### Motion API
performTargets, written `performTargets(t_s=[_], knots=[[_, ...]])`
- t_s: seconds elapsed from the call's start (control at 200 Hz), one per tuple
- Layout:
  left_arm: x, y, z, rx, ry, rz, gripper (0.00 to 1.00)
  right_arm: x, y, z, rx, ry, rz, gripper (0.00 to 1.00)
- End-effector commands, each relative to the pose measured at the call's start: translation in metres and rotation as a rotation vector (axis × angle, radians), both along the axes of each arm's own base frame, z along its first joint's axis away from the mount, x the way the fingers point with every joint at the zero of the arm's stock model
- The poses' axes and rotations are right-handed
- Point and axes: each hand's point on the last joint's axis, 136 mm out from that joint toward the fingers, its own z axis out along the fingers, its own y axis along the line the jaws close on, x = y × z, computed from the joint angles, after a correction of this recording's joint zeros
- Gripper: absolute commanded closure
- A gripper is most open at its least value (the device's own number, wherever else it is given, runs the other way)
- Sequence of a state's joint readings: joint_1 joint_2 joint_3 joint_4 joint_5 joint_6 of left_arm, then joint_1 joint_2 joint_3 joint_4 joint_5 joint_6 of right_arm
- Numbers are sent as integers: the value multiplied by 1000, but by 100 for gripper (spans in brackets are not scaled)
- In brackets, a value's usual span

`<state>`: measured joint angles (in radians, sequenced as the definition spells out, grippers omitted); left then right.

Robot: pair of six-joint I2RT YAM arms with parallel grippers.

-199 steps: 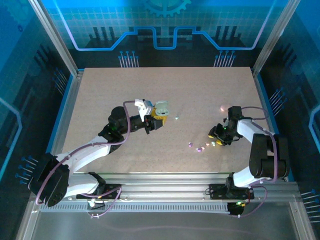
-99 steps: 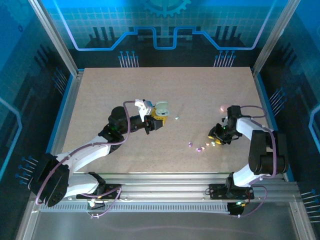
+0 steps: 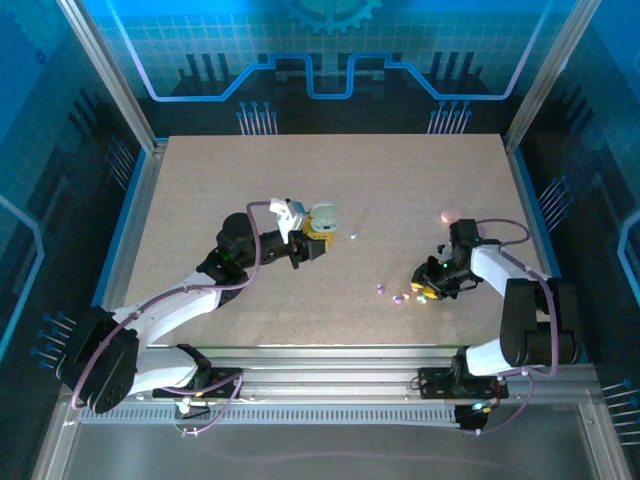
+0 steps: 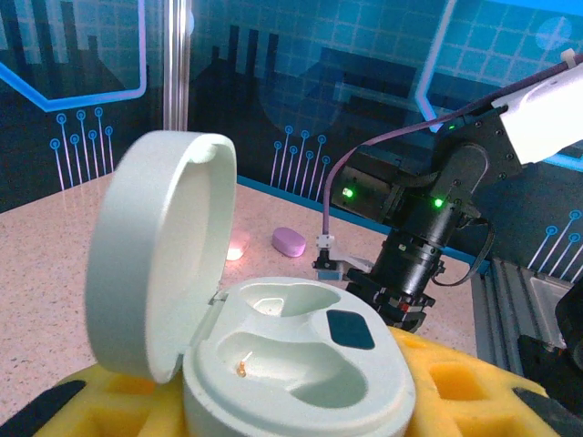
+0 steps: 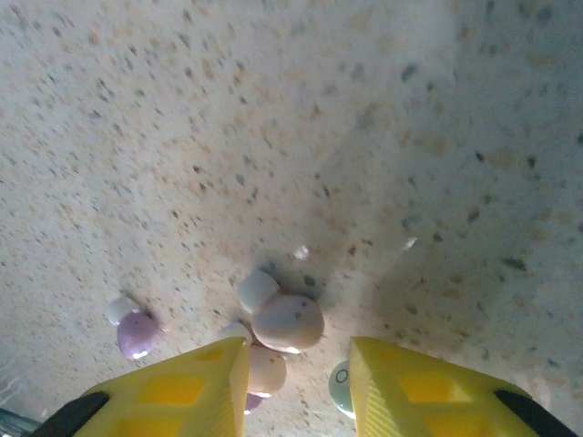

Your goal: Insert wireless bluetooth earbuds into charging case

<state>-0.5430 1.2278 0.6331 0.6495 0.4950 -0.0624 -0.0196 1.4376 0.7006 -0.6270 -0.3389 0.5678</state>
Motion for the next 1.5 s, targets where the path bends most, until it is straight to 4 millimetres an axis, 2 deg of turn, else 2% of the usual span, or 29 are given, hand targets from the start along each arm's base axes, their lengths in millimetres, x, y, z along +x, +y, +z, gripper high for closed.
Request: performTargets(t_s=[0.0, 0.105, 0.195, 0.265, 0.43, 0.605, 0.93, 1.136, 1.196, 1.316, 1.411, 1.496], knots=[[-1, -3, 21, -38, -36, -28, 64, -4, 1, 13, -14, -8, 4, 64], [-1, -2, 22, -39, -37, -28, 64, -1, -3, 23, -36, -54, 8, 64], [-1, -2, 22, -40, -39, -24, 64, -8, -21, 16, -140, -16, -3, 59], [-1, -2, 22, -40, -36, -28, 64, -9, -24, 9, -143, 0, -10, 58], [-1, -2, 22, -44, -35, -28, 64, -5, -10, -1, -53, 7, 9, 56], [-2, -3, 20, -47, -31, -32, 64, -15, -1, -13, -4, 52, 7, 58], [-2, -3, 18, -48, -31, -33, 64, -35, 17, -1, 83, 47, 16, 61], [-1, -4, 17, -58, -26, -38, 64, -25, 27, 8, 94, -6, 81, 60], [-1, -5, 18, -61, -25, -41, 64, -26, 20, 8, 25, 4, 84, 60], [-1, -4, 19, -63, -25, -39, 64, -28, -7, 6, -120, 9, 47, 59], [-2, -4, 17, -60, -20, -40, 64, -26, -14, 6, -146, 4, 30, 57], [-1, -4, 17, -61, -22, -38, 64, -21, -7, 4, -104, -14, 52, 56]])
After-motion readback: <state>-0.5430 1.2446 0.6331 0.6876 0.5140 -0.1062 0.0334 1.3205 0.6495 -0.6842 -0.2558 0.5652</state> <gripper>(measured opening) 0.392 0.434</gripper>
